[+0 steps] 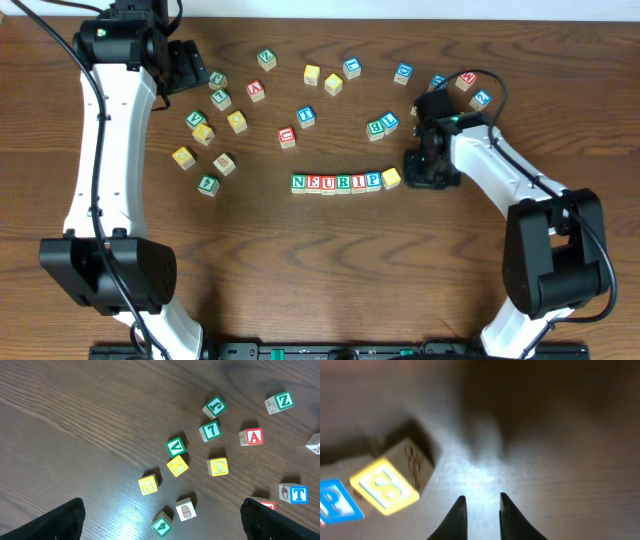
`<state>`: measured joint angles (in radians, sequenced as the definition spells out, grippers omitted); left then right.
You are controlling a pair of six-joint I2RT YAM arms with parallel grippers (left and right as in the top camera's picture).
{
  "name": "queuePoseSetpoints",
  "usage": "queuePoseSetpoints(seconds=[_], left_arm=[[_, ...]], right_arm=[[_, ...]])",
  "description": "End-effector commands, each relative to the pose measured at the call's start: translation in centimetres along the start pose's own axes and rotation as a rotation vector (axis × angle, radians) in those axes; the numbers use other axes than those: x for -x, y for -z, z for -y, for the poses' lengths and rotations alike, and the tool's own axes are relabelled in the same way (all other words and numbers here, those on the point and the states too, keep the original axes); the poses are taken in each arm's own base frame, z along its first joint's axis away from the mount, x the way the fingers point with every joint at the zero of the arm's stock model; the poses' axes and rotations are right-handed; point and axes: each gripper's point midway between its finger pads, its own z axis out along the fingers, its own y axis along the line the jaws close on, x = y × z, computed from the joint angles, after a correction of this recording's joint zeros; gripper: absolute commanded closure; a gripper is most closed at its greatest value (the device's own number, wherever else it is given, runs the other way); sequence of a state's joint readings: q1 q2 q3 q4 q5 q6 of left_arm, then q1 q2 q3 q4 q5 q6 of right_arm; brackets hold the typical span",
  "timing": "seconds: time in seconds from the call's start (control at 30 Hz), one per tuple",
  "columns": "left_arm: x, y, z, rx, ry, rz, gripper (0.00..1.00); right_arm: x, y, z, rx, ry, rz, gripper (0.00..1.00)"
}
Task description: Spell out NEURIPS
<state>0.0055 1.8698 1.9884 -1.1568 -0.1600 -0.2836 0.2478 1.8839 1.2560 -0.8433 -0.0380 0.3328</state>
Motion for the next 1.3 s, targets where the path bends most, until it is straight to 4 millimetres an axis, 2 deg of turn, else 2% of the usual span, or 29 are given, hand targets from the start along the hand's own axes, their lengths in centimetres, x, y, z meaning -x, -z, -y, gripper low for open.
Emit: queuePoseSetpoints(seconds=[0.0,0.2,0.73,0.97,1.27], left_arm=[[0.4,0.8,-0.3,0.001,0.001,0.019,0.02],[0.4,0.8,-0.3,0.001,0.001,0.019,0.02],[0.4,0.8,-0.3,0.001,0.001,0.019,0.02],[0.4,0.8,-0.3,0.001,0.001,0.019,0.02],[0.4,0.8,-0.3,0.001,0.001,0.019,0.02]], right_arm=[[1.0,0.7,-0.4,0.007,-0.004,0.060,0.82],[1.3,0.4,-1.4,0.023,0.009,0.077,0.81],[1.5,0.3,-1.6,0.030,0.002,0.086,0.80],[1.5,-0.9,-1.5,0.024,0.001,0.068,0.81],[1.3,-1.0,-1.5,0.024,0.001,0.058,0.80]])
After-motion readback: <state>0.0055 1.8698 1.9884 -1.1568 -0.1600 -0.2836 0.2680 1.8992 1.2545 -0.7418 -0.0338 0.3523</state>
